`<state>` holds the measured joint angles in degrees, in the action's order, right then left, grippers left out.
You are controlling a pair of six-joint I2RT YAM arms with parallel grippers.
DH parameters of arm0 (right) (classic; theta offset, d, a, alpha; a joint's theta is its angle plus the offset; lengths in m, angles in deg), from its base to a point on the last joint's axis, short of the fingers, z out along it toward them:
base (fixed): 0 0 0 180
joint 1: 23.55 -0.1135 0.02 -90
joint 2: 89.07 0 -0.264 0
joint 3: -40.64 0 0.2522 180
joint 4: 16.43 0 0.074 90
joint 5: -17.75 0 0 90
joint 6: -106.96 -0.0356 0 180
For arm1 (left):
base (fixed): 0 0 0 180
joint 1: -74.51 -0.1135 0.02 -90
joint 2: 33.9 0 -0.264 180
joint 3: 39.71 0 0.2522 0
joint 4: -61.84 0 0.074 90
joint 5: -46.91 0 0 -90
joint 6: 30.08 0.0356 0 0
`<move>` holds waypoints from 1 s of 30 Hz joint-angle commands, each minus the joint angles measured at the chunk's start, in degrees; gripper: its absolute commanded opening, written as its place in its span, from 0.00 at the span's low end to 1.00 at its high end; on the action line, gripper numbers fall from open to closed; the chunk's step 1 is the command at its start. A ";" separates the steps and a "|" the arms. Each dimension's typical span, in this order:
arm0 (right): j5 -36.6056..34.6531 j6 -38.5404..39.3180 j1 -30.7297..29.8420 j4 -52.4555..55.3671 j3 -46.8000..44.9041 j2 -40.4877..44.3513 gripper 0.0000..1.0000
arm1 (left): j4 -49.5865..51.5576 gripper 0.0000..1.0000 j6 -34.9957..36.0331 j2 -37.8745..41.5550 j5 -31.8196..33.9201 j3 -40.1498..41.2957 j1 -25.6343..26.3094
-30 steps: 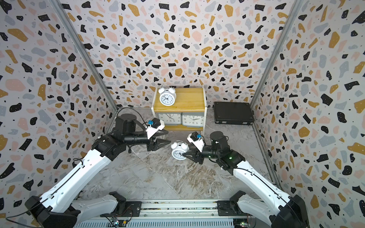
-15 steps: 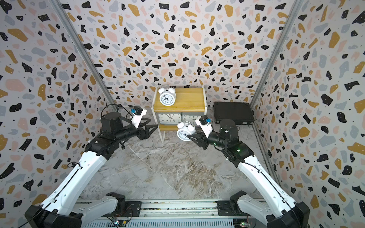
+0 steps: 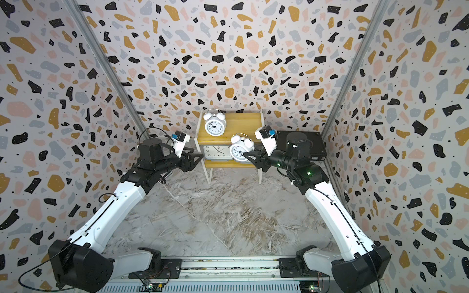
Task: Place the alarm clocks on the shelf by style
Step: Place the alarm on the shelf.
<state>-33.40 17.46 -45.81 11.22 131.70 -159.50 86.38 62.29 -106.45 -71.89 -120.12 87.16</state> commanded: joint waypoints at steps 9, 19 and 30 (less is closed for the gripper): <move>5.47 0.46 4.69 2.65 16.22 -9.17 0.24 | -3.14 0.53 3.67 -4.33 -3.68 -4.79 -1.47; 10.20 2.09 6.94 5.98 27.57 -18.77 0.24 | -2.50 0.42 5.76 -6.47 -7.81 -6.19 -2.36; 14.58 2.36 7.76 8.31 35.07 -25.16 0.24 | -1.15 0.39 6.88 -7.32 -9.59 -6.81 -2.45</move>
<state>-21.83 19.20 -38.36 20.47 163.39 -185.62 85.88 68.13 -113.42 -79.71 -124.67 85.10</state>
